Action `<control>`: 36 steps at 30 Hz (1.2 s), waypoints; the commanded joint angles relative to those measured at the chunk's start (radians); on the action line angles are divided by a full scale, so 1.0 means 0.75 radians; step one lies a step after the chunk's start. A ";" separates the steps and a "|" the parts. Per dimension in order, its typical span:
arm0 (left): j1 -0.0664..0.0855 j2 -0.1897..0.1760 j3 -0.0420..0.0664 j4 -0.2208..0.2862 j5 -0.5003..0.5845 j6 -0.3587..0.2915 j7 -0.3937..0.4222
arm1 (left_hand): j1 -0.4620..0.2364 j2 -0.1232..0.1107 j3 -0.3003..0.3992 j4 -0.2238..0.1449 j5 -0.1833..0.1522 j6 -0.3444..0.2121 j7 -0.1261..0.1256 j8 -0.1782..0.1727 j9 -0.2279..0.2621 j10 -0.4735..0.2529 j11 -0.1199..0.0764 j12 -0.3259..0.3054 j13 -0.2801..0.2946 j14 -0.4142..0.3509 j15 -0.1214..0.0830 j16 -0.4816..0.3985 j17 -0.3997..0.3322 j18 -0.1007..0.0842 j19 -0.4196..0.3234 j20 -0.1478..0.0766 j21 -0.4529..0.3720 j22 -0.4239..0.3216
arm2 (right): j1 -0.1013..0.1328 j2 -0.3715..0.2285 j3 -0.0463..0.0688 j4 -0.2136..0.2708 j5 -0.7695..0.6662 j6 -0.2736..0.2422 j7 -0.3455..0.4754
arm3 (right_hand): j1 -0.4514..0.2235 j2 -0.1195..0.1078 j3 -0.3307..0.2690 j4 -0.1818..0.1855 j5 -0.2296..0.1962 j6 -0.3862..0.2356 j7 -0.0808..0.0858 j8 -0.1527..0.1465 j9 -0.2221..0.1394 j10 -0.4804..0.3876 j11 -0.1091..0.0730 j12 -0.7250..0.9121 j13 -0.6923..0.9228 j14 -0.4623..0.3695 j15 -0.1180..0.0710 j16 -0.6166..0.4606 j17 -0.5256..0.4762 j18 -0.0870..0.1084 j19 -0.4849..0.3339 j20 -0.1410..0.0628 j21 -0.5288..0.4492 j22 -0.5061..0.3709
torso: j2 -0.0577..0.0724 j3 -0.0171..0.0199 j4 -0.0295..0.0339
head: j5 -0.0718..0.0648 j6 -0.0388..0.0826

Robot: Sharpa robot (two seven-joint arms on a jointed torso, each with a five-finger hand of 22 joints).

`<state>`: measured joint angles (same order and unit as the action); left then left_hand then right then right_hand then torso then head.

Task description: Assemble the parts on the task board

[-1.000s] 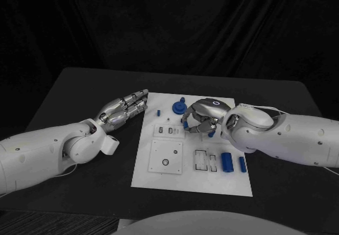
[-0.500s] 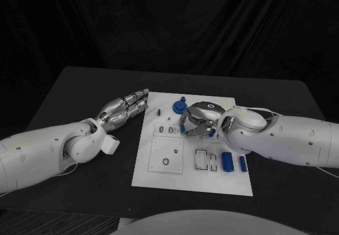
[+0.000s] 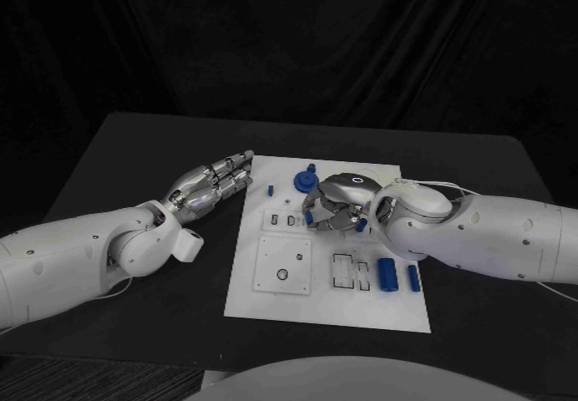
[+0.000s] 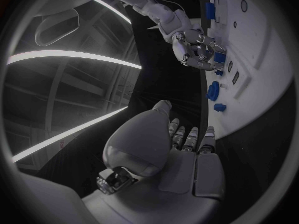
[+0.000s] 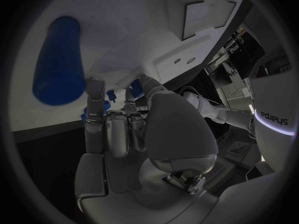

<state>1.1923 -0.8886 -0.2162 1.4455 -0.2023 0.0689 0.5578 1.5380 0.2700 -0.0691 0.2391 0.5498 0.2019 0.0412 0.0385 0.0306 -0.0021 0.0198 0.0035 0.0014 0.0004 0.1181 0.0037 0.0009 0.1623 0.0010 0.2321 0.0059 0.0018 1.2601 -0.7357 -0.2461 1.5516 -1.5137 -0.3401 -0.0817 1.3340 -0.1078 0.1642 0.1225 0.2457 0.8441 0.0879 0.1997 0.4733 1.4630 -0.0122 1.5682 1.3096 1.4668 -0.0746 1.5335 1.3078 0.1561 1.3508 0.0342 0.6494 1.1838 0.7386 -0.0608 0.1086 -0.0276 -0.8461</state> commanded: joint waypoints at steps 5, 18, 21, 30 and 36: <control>-0.002 0.002 0.001 0.001 0.000 0.012 0.021 | -0.003 -0.004 0.011 0.000 0.009 0.003 0.008 0.008 0.000 0.003 0.008 -0.005 -0.002 0.000 0.012 -0.005 -0.001 0.022 0.002 0.011 -0.005 0.000 | -0.005 0.001 -0.001 -0.004 -0.002 0.030 -0.004 | -0.013 -0.015 -0.027 0.008 -0.101 -0.107 0.002 -0.051 -0.030 0.144 0.011 0.003 0.348 0.122 0.011 -0.010 0.288 -0.008 -0.001 0.012 -0.022 0.004 | 0.000 -0.0001 0.0005 | -0.001 0.003; -0.002 -0.004 0.001 0.012 0.000 -0.076 0.045 | -0.004 -0.015 0.013 -0.005 0.011 0.018 0.020 0.013 0.003 0.003 0.016 -0.005 -0.002 0.000 0.022 -0.005 -0.001 0.023 0.006 0.019 -0.002 0.003 | -0.005 -0.042 -0.001 0.026 -0.002 -0.124 0.095 | 0.037 -0.120 -0.097 0.218 -0.255 -0.260 0.010 -0.098 -0.125 0.144 0.018 0.003 0.348 0.120 0.016 -0.015 0.282 -0.006 0.004 0.017 -0.063 0.015 | -0.002 0.0013 -0.0021 | 0.001 0.031; -0.002 -0.014 0.001 0.021 0.000 -0.125 0.062 | -0.004 -0.036 0.014 -0.013 0.012 0.036 0.031 0.020 0.004 0.003 0.026 -0.005 -0.002 0.000 0.036 -0.005 -0.001 0.024 0.016 0.035 0.005 0.008 | -0.004 -0.078 -0.001 0.057 -0.002 -0.213 0.147 | 0.037 -0.122 -0.100 0.224 -0.256 -0.258 0.010 -0.095 -0.126 0.144 0.017 0.003 0.348 0.122 0.016 -0.010 0.288 -0.008 0.008 0.017 -0.050 0.021 | -0.002 0.0015 -0.0016 | 0.001 0.039; 0.011 -0.074 0.002 0.128 0.001 -0.393 0.136 | 0.004 -0.076 0.022 -0.035 0.027 0.049 0.054 0.022 0.005 0.003 0.068 -0.005 -0.002 0.014 0.081 0.006 0.006 0.023 0.058 0.077 0.036 0.027 | 0.069 -0.235 0.000 0.198 -0.002 -0.522 0.263 | 0.037 -0.110 -0.097 0.227 -0.249 -0.266 0.008 -0.092 -0.135 0.144 0.015 0.003 0.348 0.125 0.013 0.001 0.298 -0.011 0.018 0.015 -0.028 0.033 | -0.007 0.0014 -0.0024 | 0.037 0.075; 0.068 -0.093 0.002 0.171 -0.081 -0.558 0.074 | 0.026 -0.140 0.078 -0.031 0.024 0.086 0.114 0.028 0.009 0.122 0.221 0.027 0.026 0.301 0.198 0.257 0.073 -0.085 0.299 0.081 0.186 0.099 | 0.117 -0.327 -0.001 0.234 -0.002 -0.579 0.278 | 0.041 -0.105 -0.093 0.228 -0.246 -0.270 0.004 -0.091 -0.139 0.144 0.013 0.003 0.348 0.127 0.012 0.007 0.305 -0.014 0.023 0.014 -0.012 0.041 | -0.022 0.0056 -0.0017 | 0.026 0.103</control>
<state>1.2350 -0.9580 -0.2163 1.5666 -0.2130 -0.2233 0.6126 1.5579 0.1713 -0.0137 0.2158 0.5690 0.2672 0.1222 0.0580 0.0371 0.0837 0.1840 0.0184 0.0198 0.2208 0.2651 0.1919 0.0547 0.1066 0.2209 0.2929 0.1431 0.0748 1.3457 -0.9764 -0.2463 1.7205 -1.5136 -0.6819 0.0923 1.3623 -0.1907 0.0911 0.2925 0.0571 0.6482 0.0910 0.1278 0.3698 1.4630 -0.0053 1.5682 1.3095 1.4668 -0.0676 1.5353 1.3075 0.1561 1.3616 0.0446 0.6380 1.2149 0.7298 -0.0588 0.1074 -0.0048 -0.7739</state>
